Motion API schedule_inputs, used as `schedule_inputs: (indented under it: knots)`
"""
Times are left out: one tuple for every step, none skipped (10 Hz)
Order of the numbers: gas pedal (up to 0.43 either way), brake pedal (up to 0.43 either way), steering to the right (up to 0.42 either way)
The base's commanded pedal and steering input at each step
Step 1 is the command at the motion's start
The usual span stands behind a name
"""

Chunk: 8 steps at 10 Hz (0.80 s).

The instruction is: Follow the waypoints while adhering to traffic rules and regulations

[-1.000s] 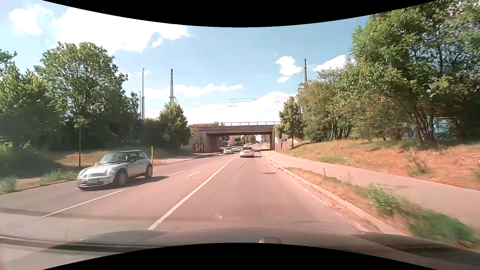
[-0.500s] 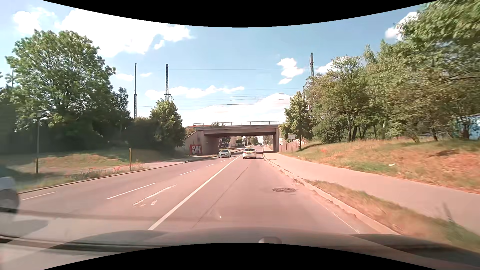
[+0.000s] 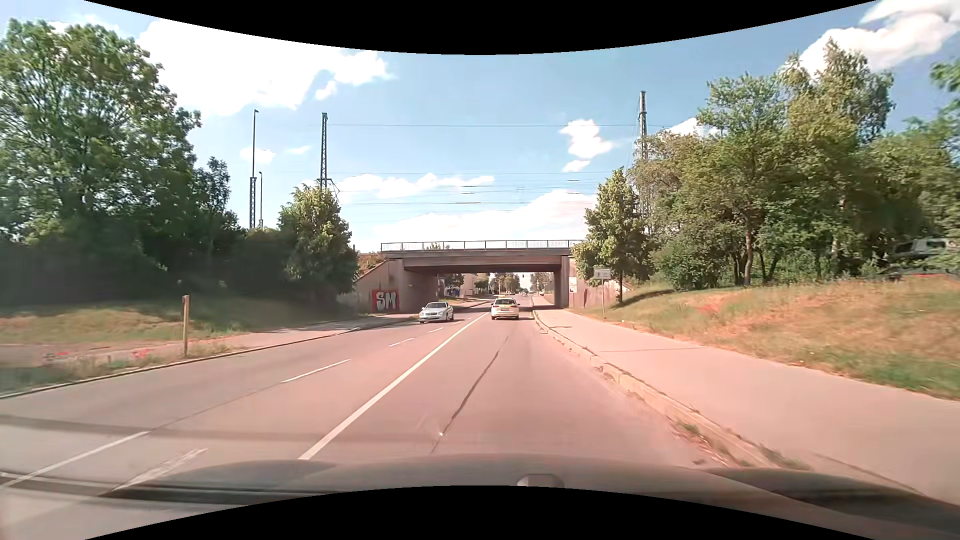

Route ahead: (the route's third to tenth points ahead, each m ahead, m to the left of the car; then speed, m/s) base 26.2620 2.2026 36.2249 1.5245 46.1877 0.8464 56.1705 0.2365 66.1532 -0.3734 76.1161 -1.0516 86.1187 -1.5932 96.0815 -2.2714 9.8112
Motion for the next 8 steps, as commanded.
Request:
schedule_inputs:
  knots:
    - [0.189,0.0,-0.005]
    - [0.169,0.0,-0.004]
    - [0.157,0.0,-0.002]
    - [0.157,0.0,0.001]
    - [0.157,0.0,0.001]
    - [0.157,0.0,0.001]
    - [0.157,0.0,0.003]
    - [0.157,0.0,0.003]
